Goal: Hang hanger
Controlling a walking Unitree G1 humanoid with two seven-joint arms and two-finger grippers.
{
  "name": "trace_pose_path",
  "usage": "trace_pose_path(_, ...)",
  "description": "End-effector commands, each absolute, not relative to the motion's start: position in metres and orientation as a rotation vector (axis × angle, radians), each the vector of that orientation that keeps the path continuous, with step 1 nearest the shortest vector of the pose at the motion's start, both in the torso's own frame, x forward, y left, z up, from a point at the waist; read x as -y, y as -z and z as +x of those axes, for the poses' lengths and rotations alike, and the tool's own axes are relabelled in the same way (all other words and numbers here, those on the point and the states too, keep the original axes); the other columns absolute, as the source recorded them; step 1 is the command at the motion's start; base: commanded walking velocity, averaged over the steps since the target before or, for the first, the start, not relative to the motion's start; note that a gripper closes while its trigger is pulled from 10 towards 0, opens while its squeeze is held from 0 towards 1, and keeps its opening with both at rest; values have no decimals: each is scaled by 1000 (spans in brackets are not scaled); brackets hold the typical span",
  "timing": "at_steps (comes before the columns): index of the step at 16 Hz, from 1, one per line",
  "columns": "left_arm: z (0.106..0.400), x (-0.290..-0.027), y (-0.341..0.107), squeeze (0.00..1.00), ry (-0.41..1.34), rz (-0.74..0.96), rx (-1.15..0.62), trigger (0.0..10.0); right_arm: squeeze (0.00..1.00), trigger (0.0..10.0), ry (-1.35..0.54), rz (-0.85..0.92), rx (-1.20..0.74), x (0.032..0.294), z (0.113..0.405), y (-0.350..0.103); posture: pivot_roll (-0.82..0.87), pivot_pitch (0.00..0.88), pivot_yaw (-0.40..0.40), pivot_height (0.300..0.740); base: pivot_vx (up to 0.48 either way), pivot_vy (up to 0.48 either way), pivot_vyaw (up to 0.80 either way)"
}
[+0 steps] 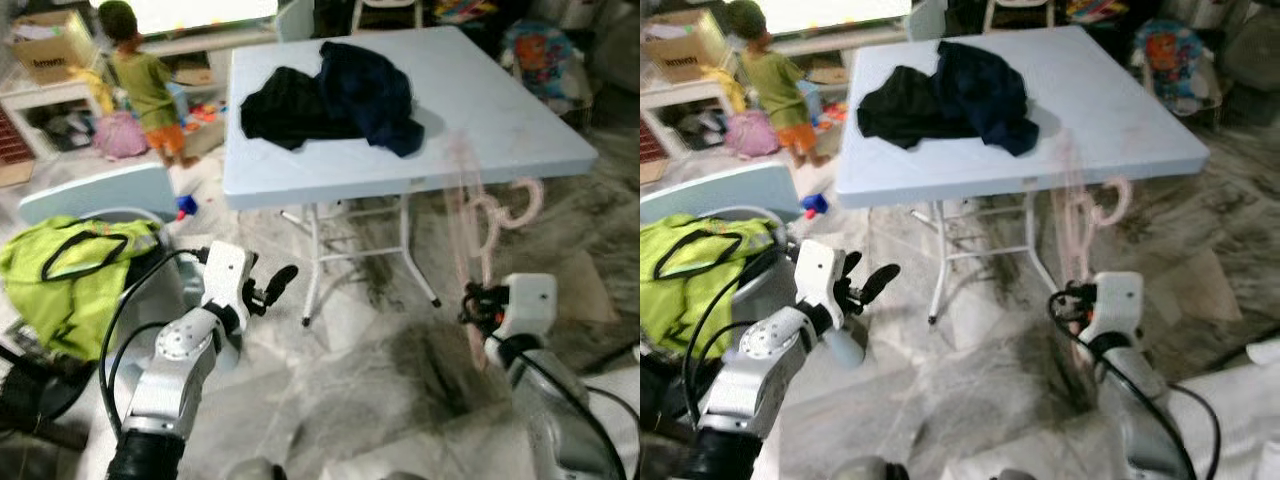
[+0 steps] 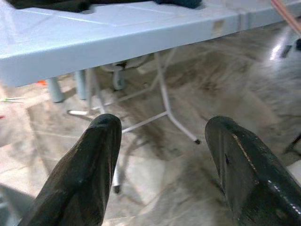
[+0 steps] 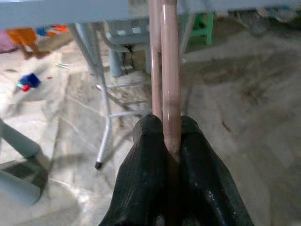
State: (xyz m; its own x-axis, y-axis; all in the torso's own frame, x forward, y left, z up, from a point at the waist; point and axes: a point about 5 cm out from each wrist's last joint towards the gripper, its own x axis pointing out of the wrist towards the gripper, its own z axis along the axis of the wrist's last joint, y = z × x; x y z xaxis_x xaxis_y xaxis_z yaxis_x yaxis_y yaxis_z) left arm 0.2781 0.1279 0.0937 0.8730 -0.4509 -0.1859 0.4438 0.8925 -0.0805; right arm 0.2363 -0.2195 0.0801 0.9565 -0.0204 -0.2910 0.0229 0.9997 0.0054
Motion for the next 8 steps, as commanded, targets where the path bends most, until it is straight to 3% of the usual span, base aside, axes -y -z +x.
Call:
trace_pose_path(1,282,-131,-101,0,452,-29,-185,10000,0,10000,41,13,-286,218,235,-84,-48,0,56,740,0,480,-800)
trace_pose_path(8,283,-130,-101,0,468,3,-195,10000,0,10000,112,28,-318,218,235,-83,-51,0,58,740,0,480,-800)
